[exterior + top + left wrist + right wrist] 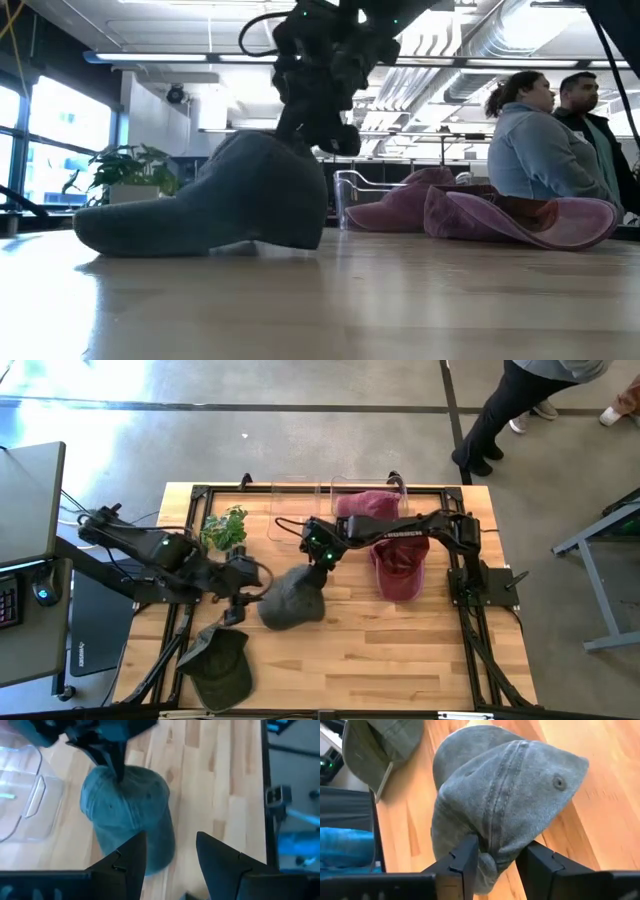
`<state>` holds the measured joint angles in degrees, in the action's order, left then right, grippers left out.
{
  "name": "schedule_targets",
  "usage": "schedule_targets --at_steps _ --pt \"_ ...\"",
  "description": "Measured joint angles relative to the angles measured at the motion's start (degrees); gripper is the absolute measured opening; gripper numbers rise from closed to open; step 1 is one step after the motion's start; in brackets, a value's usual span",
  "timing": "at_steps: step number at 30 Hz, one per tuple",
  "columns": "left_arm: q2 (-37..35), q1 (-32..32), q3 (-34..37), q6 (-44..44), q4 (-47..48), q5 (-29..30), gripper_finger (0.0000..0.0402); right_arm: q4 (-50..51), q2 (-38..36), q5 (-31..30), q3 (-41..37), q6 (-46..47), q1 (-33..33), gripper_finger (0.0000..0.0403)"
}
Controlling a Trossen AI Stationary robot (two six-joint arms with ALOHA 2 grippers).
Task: Pick & Place hat
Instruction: Put the right black cap into the left transparent bin
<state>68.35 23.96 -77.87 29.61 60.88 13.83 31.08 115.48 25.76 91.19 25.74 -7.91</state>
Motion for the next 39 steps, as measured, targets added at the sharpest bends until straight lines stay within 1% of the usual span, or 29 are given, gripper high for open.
schedule_targets --at_steps 2,4,7,9,11,14,15,18,20,23,25,27,29,31,34,36,39 --pt "1.3 -1.6 0.0 1.6 -2.0 -1.3 0.0165 -0.4 0.0 0.7 -0.8 -0.6 0.0 0.012" --pt "2.6 -3.0 0.0 2.9 -2.5 -2.9 0.0165 0.4 0.0 4.5 -1.6 -0.7 -0.5 0.0131" --pt "4.8 -5.2 0.0 3.2 -4.1 -4.6 0.0165 2.0 -0.1 11.0 -2.6 -1.6 -1.7 0.0165" --pt "6.2 -6.3 0.0 3.2 -4.4 -5.9 0.0165 3.4 -0.9 13.5 -3.5 -2.8 -2.4 0.019" --pt "6.9 -7.3 0.0 3.1 -4.4 -7.1 0.0165 5.0 -3.0 11.1 -5.2 -4.0 -2.8 0.0206" --pt "7.9 -8.1 0.0 2.3 -5.2 -8.7 0.0165 5.8 -8.8 1.8 -9.7 -7.0 -2.5 0.0213" --pt "8.3 -8.4 0.0 1.9 -5.7 -9.1 0.0165 5.3 -11.4 -0.8 -11.8 -7.6 -2.4 0.0213" --pt "9.6 -8.4 0.0 -0.8 -9.1 -10.0 0.0165 4.5 -19.5 -6.1 -19.5 -7.8 -1.7 0.0209" --pt "10.8 -9.5 0.0 -4.1 -12.8 -13.5 0.0165 4.0 -25.3 -8.4 -25.5 -6.2 -1.0 0.0205" --pt "14.6 -12.8 0.0 -10.1 -19.6 -22.3 0.0165 1.8 -34.7 -10.0 -34.5 -0.7 1.0 0.0201" --pt "17.8 -15.5 0.0 -13.9 -22.9 -26.6 0.0165 -0.8 -40.5 -10.9 -39.8 4.1 2.7 0.0199" --pt "21.3 -18.5 -0.6 -19.1 -25.2 -32.0 0.0165 -4.1 -45.9 -12.6 -44.8 9.0 4.8 0.0199" --pt "24.3 -20.9 -1.9 -25.8 -25.0 -36.7 0.0165 -8.2 -50.4 -14.4 -49.0 14.0 7.0 0.02" --pt "27.5 -22.6 -3.9 -32.1 -24.8 -38.6 0.0165 -12.3 -54.3 -16.6 -52.8 18.6 9.0 0.0199" --pt "31.7 -24.1 -7.3 -40.6 -22.2 -38.8 0.0172 -18.1 -58.2 -19.5 -57.6 24.9 11.8 0.0199" --pt "34.1 -25.2 -10.6 -43.9 -21.5 -38.9 0.0183 -22.1 -59.7 -21.2 -60.0 28.4 13.6 0.0199" --pt "38.3 -26.6 -15.5 -47.6 -15.3 -39.3 0.0212 -27.8 -60.7 -23.3 -62.6 32.0 16.1 0.0199"
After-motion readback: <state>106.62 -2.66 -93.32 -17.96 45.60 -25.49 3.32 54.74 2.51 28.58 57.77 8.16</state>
